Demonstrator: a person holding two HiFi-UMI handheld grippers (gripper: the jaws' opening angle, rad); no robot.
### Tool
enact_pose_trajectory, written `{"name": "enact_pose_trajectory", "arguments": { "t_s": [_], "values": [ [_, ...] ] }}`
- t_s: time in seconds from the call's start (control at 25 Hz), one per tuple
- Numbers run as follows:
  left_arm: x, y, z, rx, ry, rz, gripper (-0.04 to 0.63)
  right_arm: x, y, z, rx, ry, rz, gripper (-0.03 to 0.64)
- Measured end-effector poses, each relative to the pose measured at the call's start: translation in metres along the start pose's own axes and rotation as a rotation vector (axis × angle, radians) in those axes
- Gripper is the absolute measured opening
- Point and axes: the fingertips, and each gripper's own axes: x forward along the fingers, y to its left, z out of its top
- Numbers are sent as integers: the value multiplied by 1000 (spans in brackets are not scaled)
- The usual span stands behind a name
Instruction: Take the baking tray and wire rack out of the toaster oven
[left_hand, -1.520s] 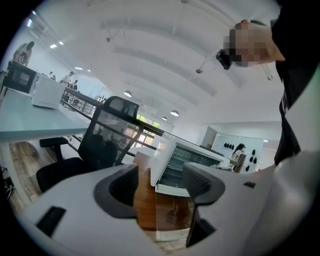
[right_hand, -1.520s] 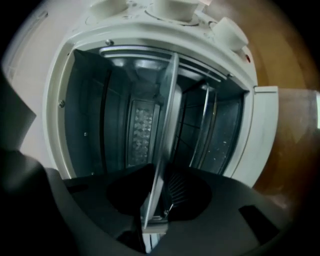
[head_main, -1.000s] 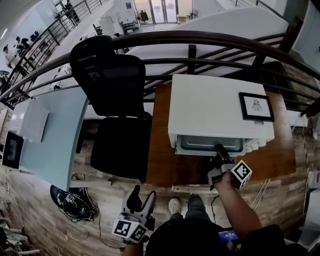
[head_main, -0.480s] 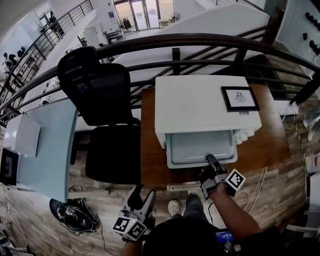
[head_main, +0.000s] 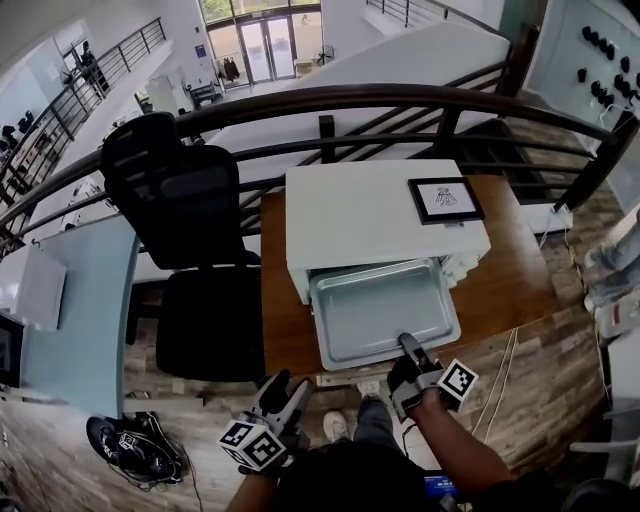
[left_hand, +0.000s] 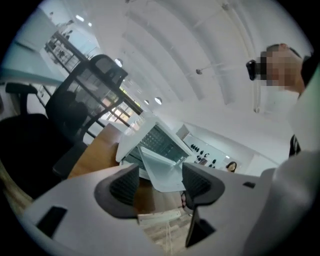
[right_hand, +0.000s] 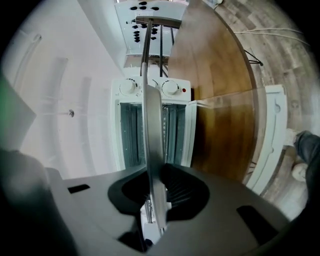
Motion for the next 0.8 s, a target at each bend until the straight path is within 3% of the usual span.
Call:
{"name": "enact_pose_trajectory", "arguments": {
  "t_s": [0.12, 0.2, 0.52, 0.8],
  "values": [
    [16, 5, -19, -173, 45, -48, 279, -16, 0, -2, -5, 19, 28, 60],
    [24, 2, -29, -230, 63, -82, 279, -26, 1, -4, -5, 36, 44, 58],
    [46, -14, -49, -285, 101, -130, 279, -60, 5, -12, 1, 63, 76, 61],
    [55, -43, -67, -302, 176, -225, 278, -101, 14, -2, -22, 52, 102, 63]
  ]
}}
